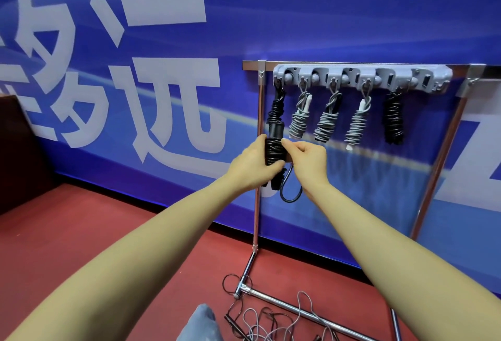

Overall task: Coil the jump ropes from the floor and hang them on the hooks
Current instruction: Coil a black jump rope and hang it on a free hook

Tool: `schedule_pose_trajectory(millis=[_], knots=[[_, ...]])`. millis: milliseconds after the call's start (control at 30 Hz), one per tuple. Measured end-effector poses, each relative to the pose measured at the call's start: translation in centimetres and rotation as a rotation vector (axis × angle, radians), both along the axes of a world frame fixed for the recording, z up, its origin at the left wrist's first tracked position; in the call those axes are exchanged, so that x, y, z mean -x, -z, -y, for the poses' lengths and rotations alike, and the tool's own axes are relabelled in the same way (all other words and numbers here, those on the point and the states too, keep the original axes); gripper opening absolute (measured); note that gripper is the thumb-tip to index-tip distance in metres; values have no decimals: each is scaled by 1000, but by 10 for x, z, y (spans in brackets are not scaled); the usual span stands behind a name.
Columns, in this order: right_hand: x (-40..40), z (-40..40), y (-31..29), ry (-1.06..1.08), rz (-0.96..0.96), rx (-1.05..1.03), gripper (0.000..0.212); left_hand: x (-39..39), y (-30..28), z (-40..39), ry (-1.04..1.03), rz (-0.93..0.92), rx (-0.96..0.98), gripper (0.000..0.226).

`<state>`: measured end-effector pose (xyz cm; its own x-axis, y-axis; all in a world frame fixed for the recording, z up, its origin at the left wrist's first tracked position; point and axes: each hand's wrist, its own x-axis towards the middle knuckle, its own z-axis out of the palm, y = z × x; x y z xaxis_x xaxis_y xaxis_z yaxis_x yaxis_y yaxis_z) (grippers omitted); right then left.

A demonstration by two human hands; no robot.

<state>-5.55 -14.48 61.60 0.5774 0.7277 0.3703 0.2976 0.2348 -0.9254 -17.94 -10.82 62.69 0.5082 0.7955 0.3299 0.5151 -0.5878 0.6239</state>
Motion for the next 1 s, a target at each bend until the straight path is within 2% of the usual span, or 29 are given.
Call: schedule_pose_trajectory(millis=[133, 233, 300, 433, 500, 567, 733, 867, 967, 1000], knots=[[-1, 3, -2, -86, 63, 20, 23, -10, 4, -6, -4, 24, 60, 74], [-3, 10, 0, -196, 181, 62, 13, -7, 0, -11, -97, -106, -51, 66], [-3, 15, 1, -262, 239, 77, 14, -5, -1, -12, -184, -155, -144, 55], [-5, 16, 4, -306, 373, 123, 15, -1, 4, -18, -270, -115, -67, 43], [-8, 13, 10, -279, 495, 201, 10, 2, 9, -22, -271, -149, -97, 42], [-12, 13, 15, -252, 601, 293, 13, 6, 11, -25, -282, -201, -156, 41], [-19, 14, 21, -252, 755, 385, 21, 14, 3, -23, -71, -192, -81, 34], [-21, 9, 6, -234, 1002, 341, 20, 23, -1, -24, 58, -297, -248, 35], [-26, 5, 0, -253, 1124, 364, 33, 31, -3, -29, 194, -380, -342, 28], [-27, 2, 0, -268, 1177, 378, 28, 32, -4, -29, 240, -426, -393, 29]])
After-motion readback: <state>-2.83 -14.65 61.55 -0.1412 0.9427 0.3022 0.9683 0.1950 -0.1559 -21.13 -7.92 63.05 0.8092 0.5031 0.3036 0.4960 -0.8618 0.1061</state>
